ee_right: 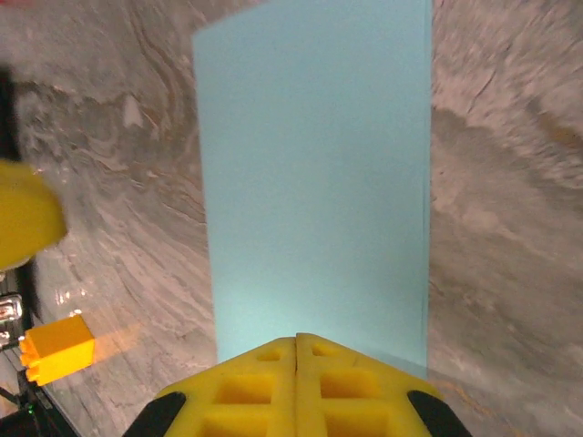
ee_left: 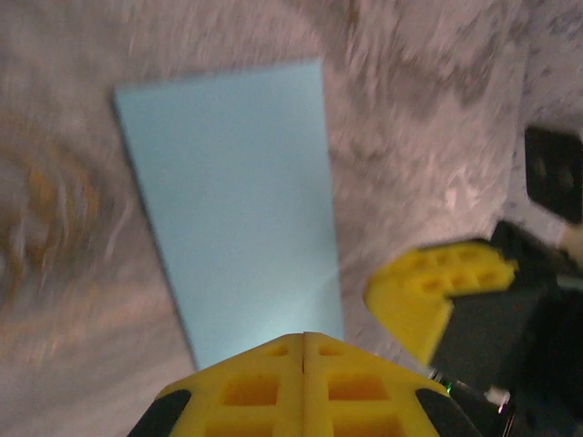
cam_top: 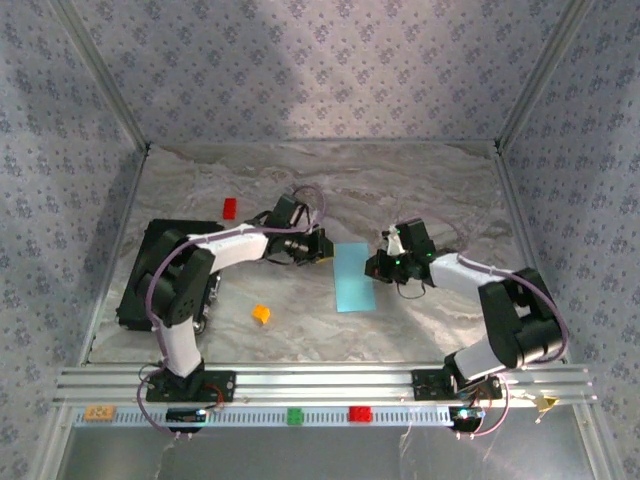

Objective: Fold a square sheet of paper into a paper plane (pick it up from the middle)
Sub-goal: First fold the square sheet of paper in half at the center of the table, then fold the triangle a second time at the center of the table.

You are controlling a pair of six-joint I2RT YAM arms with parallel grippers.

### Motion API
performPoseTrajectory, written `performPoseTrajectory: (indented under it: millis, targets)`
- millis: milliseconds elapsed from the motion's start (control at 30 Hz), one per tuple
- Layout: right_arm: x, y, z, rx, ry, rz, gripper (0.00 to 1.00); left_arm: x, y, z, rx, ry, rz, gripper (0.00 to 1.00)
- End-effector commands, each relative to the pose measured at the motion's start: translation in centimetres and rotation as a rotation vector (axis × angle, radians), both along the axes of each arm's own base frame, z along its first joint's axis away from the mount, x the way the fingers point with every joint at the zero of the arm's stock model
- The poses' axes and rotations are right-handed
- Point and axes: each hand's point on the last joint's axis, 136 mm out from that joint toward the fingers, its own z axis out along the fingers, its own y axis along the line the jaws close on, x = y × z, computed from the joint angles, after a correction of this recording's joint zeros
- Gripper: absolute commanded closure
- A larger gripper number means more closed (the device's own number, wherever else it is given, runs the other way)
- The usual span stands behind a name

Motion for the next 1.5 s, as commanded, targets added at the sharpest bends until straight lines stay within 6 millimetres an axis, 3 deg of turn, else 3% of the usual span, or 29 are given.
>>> performPoseTrajectory:
  millis: [0, 100, 267, 500, 900, 1100, 1467]
  targets:
    - [-1.3, -2.4, -0.7, -0.059, 0.053, -0.078, 0.91, 1.3, -2.1, 0.5, -0.044, 0.004, -0.024, 0.94]
    - [-2.6, -3.4, -1.1, -0.066, 0.073, -0.108, 0.88, 2.1, -2.7, -0.4, -0.030, 0.017, -0.021, 0.94]
    - [-3.9, -3.2, -1.3, -0.022, 0.114, -0.123, 0.84, 3.4, -3.5, -1.7, -0.017, 0.030, -0.025, 0.94]
    - [-5.3, -2.9, -1.8, -0.006, 0.147, -0.121, 0.78, 5.1, -3.3, -4.1, 0.028, 0.050, -0.006, 0.94]
    - [-7.9, -1.9, -2.4, 0.046, 0.218, -0.113, 0.60, 3.3, -0.3, -9.8, 0.109, 0.138, 0.026, 0.95]
    - [-8.0, -1.2, -2.3, 0.079, 0.230, -0.110, 0.50, 2.8, 0.0, -10.3, 0.112, 0.152, 0.028, 0.96]
    - [-8.9, -0.9, -3.4, 0.069, 0.287, -0.102, 0.51, 3.0, -0.1, -10.1, 0.107, 0.151, 0.033, 0.97]
